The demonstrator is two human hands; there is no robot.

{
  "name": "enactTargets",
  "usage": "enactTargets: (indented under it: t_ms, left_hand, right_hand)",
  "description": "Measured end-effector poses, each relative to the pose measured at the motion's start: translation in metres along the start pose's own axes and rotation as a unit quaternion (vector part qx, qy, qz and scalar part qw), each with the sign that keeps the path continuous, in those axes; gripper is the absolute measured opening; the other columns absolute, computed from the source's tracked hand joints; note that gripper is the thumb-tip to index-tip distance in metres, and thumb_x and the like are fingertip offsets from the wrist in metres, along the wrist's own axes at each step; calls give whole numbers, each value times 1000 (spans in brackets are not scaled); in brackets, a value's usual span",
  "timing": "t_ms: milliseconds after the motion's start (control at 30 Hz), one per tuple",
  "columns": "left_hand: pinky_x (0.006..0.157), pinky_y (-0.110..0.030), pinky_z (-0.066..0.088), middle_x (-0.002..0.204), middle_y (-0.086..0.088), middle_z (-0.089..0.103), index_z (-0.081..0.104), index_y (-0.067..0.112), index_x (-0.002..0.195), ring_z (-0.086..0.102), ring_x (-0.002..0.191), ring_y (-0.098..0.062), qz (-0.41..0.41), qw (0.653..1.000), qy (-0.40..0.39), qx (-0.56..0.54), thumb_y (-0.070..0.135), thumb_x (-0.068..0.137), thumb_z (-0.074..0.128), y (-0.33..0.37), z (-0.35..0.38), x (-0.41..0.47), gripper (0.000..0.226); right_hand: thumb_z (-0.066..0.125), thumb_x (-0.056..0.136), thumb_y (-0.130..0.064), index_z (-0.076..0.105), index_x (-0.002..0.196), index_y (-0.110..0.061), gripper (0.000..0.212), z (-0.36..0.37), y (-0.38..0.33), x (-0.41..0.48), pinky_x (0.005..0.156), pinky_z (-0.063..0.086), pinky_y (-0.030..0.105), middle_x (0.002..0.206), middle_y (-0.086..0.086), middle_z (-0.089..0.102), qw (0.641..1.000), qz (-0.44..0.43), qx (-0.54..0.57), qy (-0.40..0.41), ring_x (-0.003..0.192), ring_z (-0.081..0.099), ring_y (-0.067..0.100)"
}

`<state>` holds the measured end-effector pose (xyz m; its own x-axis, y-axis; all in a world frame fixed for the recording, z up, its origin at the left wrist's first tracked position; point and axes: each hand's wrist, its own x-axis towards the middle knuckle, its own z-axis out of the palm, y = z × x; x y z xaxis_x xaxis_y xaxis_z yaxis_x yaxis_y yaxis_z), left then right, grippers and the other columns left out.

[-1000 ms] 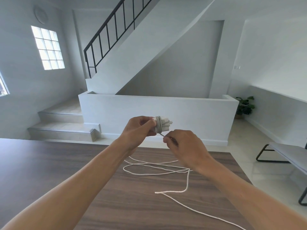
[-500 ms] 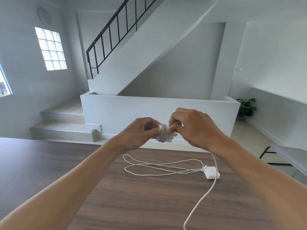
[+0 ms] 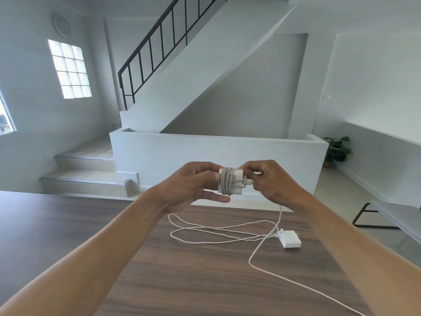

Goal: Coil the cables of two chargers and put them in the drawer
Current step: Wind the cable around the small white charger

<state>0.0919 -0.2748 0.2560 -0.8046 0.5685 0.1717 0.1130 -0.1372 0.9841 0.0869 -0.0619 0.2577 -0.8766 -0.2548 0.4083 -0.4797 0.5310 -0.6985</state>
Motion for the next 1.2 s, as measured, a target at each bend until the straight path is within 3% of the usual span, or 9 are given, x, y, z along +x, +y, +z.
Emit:
enactTargets:
  t_ms: [67, 200, 300, 467, 667, 800, 933, 1067, 1200]
  left_hand:
    - [75, -33, 60, 103, -17, 70, 53, -16, 121, 72, 91, -30, 3, 998, 15, -54, 2, 96, 47, 0, 2, 2, 31]
    - [74, -28, 59, 101, -17, 72, 59, -13, 111, 72, 89, -29, -3, 995, 38, -95, 5, 97, 45, -3, 6, 5, 27]
    - [71, -26, 59, 98, -16, 73, 65, -10, 99, 73, 87, -26, -4, 993, 66, -94, 4, 98, 45, -7, 5, 6, 25]
    - [62, -25, 57, 94, -13, 74, 71, -1, 98, 70, 80, -22, -19, 991, 133, -1, 10, 99, 47, -13, 5, 7, 26]
    - [93, -39, 56, 111, -20, 72, 66, -7, 109, 70, 100, -32, 5, 983, 176, 50, 11, 98, 50, -19, 5, 9, 26]
    - [89, -36, 58, 104, -16, 74, 63, -4, 104, 72, 97, -29, 30, 984, 178, 1, 6, 98, 47, -20, 11, 9, 20]
    - [90, -38, 57, 114, -22, 70, 57, -8, 116, 71, 101, -29, 36, 973, 228, 5, 9, 98, 50, -27, 5, 13, 26]
    - [95, -41, 55, 98, -16, 64, 50, 10, 132, 68, 107, -34, 28, 971, 238, 14, 7, 96, 53, -34, 8, 15, 37]
    - [96, -39, 55, 117, -29, 63, 64, 11, 124, 67, 110, -31, 43, 976, 203, 70, 7, 97, 51, -34, 11, 16, 31]
  right_hand:
    - [51, 92, -4, 63, 57, -31, 46, 11, 6, -7, 50, 31, 14, 45, -18, 52, 999, 33, 3, 5, 41, 41, 1]
    - [53, 96, -25, 50, 54, -29, 42, 34, 10, -20, 46, 31, 15, 43, -12, 51, 997, 52, -53, 35, 40, 43, 5]
    - [48, 97, -37, 58, 67, -30, 33, 41, 12, -23, 57, 40, 31, 59, 1, 59, 992, 17, -120, 47, 54, 52, 15]
    - [41, 100, -41, 69, 93, -28, 31, 48, 11, -27, 64, 42, 34, 70, -11, 53, 971, -5, -239, 15, 68, 47, 16]
    - [41, 99, -38, 56, 71, -18, 38, 48, 4, -24, 62, 44, 38, 66, 0, 58, 968, 11, -250, 13, 67, 53, 25]
    - [44, 98, -37, 63, 75, -15, 37, 45, 2, -24, 61, 43, 39, 60, 1, 55, 977, 21, -209, 25, 61, 49, 23]
    - [44, 99, -34, 61, 75, -20, 33, 45, -5, -28, 63, 43, 37, 63, -5, 53, 975, 8, -218, 26, 66, 50, 21]
    - [42, 99, -33, 59, 76, -21, 31, 40, -9, -29, 66, 45, 35, 76, -3, 58, 963, 2, -269, 6, 74, 54, 23]
    - [42, 97, -31, 52, 73, -26, 26, 37, -10, -29, 64, 38, 32, 77, -5, 56, 957, 4, -290, -6, 75, 53, 22]
